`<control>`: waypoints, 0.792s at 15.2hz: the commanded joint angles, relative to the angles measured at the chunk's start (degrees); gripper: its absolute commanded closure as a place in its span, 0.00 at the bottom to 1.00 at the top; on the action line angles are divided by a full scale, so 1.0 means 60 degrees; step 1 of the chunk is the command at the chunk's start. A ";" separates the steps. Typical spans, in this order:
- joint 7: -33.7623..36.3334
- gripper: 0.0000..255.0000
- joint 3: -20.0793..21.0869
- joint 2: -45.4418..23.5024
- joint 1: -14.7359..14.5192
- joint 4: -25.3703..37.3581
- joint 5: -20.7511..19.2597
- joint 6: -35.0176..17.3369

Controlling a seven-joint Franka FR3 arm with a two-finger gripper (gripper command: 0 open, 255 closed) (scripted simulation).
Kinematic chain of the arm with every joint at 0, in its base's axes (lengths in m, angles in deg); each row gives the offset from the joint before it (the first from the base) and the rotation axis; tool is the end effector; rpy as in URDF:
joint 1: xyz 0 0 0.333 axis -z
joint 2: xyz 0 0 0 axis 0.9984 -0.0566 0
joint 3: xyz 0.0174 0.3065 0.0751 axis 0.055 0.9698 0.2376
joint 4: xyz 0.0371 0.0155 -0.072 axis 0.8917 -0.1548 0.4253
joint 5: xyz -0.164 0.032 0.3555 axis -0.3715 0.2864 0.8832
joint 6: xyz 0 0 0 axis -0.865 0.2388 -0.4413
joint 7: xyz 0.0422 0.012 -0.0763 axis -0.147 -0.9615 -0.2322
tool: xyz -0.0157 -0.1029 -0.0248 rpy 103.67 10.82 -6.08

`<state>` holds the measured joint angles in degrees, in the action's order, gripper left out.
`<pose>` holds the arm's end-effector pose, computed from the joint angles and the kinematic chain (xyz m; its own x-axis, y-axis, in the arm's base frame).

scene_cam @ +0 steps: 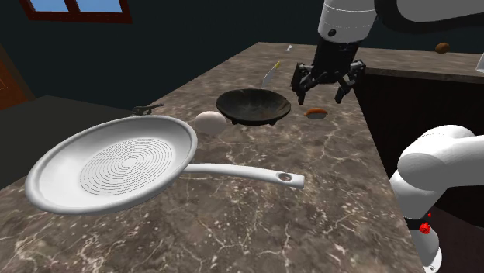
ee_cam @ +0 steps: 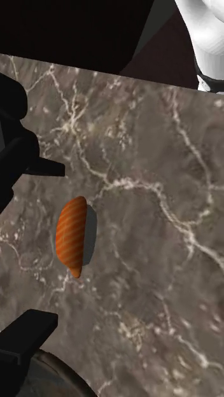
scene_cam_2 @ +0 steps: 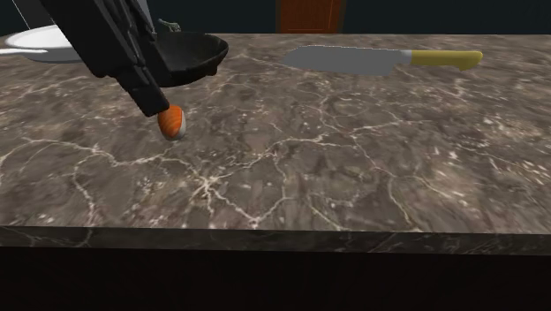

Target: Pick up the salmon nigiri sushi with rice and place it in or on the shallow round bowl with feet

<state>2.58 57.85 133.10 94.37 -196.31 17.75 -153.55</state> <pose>0.2329 0.2038 0.5935 0.7374 -0.6250 0.2561 -0.6559 -0.7532 0.0502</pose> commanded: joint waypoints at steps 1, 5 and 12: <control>0.0136 0.00 0.0132 0.0089 -0.0003 -0.0263 0.0077 -0.0192; 0.0096 0.00 0.0232 0.0210 -0.0075 -0.0917 0.0190 -0.0717; 0.0096 0.00 0.0232 0.0210 -0.0075 -0.0917 0.0190 -0.0717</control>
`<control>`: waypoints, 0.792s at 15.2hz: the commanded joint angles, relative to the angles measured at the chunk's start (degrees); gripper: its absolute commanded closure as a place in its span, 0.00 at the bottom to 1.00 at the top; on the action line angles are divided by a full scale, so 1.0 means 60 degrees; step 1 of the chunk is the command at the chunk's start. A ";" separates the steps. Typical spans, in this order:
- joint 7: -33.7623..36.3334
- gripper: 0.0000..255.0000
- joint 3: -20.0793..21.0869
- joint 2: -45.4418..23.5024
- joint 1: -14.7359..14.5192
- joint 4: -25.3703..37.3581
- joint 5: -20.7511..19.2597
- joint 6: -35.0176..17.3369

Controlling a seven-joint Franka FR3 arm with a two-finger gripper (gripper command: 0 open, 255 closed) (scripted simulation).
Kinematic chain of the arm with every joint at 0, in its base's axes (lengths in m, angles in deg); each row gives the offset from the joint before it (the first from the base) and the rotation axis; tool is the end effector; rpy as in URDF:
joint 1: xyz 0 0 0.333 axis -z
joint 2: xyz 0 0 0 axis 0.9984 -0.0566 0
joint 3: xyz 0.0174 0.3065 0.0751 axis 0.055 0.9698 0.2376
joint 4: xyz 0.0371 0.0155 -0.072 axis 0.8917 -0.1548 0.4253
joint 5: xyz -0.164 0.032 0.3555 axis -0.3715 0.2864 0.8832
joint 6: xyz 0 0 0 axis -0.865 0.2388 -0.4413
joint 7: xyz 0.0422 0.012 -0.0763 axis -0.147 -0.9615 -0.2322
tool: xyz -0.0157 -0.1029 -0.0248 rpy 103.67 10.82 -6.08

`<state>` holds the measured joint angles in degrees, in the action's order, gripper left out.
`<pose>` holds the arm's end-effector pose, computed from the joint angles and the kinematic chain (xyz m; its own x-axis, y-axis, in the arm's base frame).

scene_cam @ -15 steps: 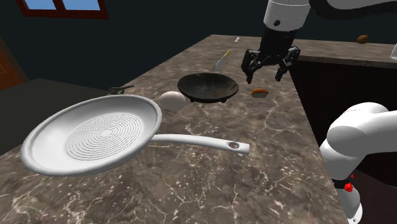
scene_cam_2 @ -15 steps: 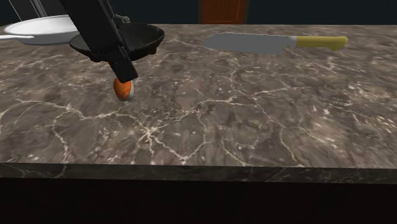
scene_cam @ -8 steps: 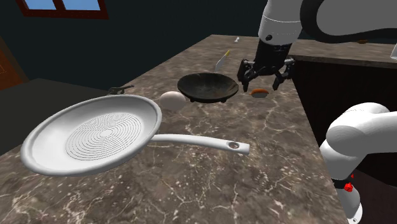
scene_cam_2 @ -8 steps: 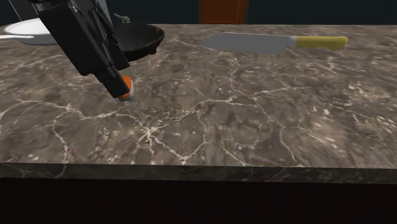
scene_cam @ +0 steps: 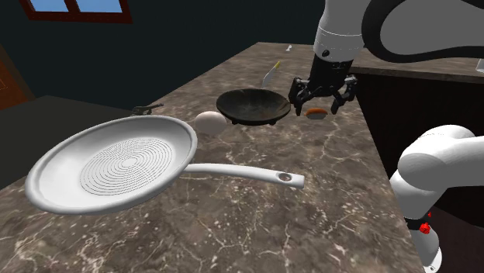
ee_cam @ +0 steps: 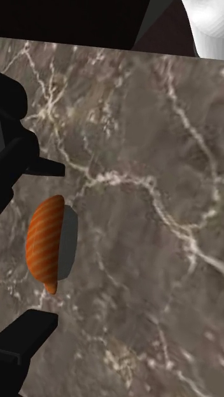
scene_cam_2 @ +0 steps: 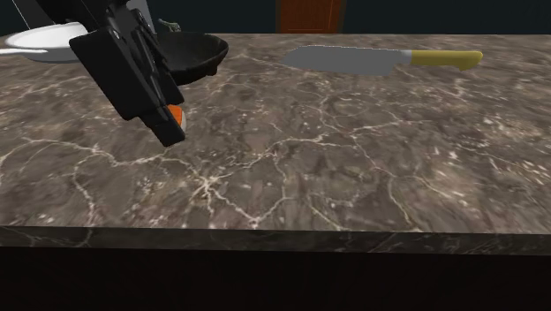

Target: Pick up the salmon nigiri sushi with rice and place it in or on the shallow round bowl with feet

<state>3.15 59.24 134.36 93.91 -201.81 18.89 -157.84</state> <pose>0.2371 0.2001 0.5595 0.7288 -0.6332 0.2606 -0.6653 -0.7449 0.0504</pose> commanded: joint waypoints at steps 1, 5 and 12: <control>0.0000 0.00 0.0000 0.0000 0.0000 0.0000 0.0000 0.0000; 0.0000 1.00 0.0000 0.0000 0.0000 0.0000 0.0000 0.0000; -0.0013 1.00 -0.0042 -0.0033 0.0027 0.0136 -0.0041 0.0101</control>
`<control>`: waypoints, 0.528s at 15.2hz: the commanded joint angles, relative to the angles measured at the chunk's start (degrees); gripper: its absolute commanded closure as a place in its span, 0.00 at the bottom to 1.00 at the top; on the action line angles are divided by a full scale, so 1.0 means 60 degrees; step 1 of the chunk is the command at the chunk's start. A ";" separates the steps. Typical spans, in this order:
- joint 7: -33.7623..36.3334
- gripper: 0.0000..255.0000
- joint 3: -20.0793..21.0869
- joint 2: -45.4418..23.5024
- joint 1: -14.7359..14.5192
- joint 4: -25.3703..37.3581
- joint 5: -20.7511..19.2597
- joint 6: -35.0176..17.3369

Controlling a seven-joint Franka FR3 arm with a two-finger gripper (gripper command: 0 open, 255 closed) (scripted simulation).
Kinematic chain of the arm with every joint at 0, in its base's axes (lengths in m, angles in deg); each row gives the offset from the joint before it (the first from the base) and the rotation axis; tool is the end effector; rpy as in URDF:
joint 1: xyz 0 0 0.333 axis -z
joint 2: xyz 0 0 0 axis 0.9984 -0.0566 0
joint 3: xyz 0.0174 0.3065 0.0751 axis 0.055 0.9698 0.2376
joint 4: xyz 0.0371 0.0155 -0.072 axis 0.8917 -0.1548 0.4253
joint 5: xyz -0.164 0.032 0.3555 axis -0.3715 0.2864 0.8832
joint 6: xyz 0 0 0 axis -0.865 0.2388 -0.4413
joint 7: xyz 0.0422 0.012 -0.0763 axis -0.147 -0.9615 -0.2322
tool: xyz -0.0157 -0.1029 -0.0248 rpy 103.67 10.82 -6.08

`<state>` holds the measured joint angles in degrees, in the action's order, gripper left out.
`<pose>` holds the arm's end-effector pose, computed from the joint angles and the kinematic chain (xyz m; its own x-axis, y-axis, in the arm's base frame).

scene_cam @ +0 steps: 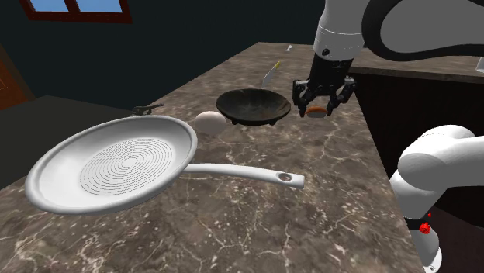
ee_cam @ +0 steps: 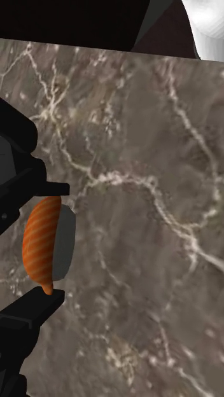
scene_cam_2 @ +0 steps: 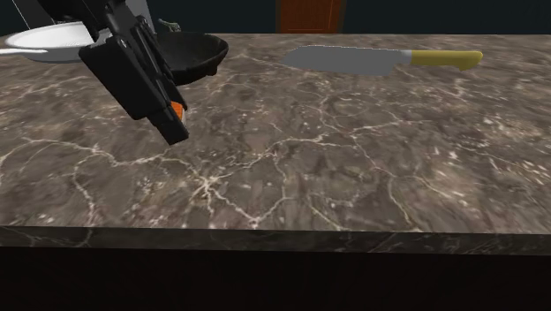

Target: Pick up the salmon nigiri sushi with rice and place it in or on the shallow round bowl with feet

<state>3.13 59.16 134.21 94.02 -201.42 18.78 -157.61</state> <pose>0.2374 0.2002 0.5618 0.7286 -0.6334 0.2606 -0.6654 -0.7447 0.0504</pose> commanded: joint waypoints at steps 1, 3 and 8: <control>-0.0022 1.00 -0.0068 -0.0045 0.0038 0.0212 -0.0064 0.0165; -0.0048 1.00 -0.0146 -0.0123 0.0093 0.0495 -0.0144 0.0369; -0.0107 1.00 -0.0319 -0.0347 0.0232 0.1228 -0.0332 0.0875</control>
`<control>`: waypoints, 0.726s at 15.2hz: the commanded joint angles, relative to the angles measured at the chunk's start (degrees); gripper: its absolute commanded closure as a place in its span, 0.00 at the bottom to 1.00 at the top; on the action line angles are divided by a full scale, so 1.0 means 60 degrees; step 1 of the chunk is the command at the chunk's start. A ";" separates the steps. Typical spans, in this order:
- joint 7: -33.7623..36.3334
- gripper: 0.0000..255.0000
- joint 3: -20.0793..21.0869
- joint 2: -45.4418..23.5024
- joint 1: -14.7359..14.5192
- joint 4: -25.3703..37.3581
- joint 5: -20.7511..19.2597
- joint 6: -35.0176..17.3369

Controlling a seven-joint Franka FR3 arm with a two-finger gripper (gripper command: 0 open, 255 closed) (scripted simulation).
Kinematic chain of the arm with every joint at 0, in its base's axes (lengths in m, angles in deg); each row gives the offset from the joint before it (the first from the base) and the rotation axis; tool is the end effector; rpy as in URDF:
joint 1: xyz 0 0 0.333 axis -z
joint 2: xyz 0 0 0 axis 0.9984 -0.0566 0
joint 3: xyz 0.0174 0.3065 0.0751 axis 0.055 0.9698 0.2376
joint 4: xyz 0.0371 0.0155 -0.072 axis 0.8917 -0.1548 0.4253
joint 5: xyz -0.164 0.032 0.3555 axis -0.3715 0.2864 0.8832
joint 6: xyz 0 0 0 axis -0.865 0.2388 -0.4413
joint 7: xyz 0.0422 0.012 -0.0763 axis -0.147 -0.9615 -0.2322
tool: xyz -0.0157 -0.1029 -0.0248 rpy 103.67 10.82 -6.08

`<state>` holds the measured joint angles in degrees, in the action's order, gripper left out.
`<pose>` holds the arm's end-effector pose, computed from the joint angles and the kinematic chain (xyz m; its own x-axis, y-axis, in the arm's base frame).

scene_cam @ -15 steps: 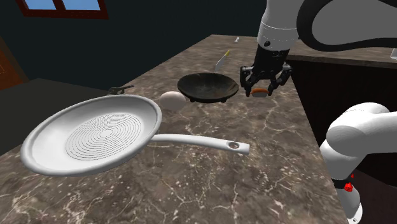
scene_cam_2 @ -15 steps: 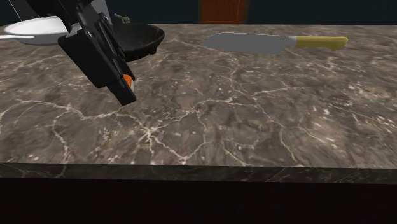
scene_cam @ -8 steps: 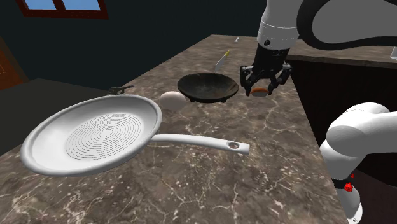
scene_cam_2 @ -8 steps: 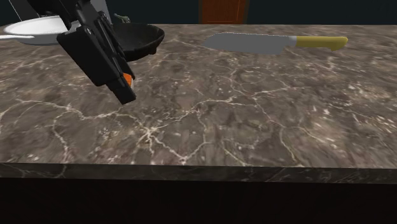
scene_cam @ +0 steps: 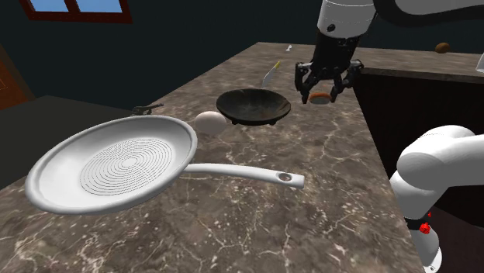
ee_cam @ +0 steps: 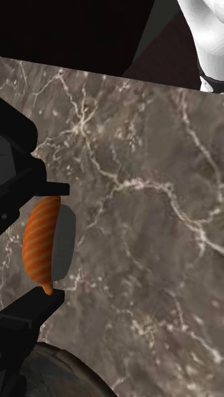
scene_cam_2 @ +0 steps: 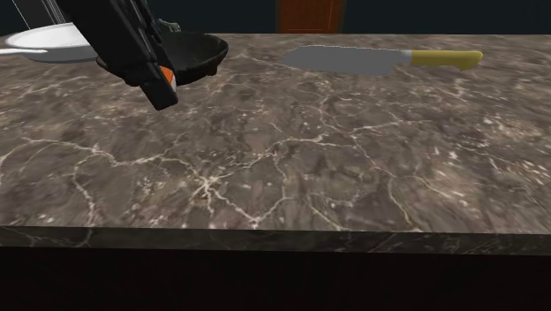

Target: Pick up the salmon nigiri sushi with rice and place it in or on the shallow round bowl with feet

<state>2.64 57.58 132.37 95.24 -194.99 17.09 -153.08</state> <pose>0.2373 0.2010 0.6010 0.7288 -0.6332 0.2607 -0.6652 -0.7450 0.0502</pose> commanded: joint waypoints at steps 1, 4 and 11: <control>-0.0038 1.00 -0.0086 -0.0089 0.0055 0.0307 -0.0087 0.0221; -0.0070 1.00 -0.0172 -0.0248 0.0139 0.0769 -0.0192 0.0523; -0.0133 1.00 -0.0333 -0.0673 0.0338 0.1903 -0.0421 0.1230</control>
<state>2.07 55.90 128.65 97.10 -184.53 14.88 -146.36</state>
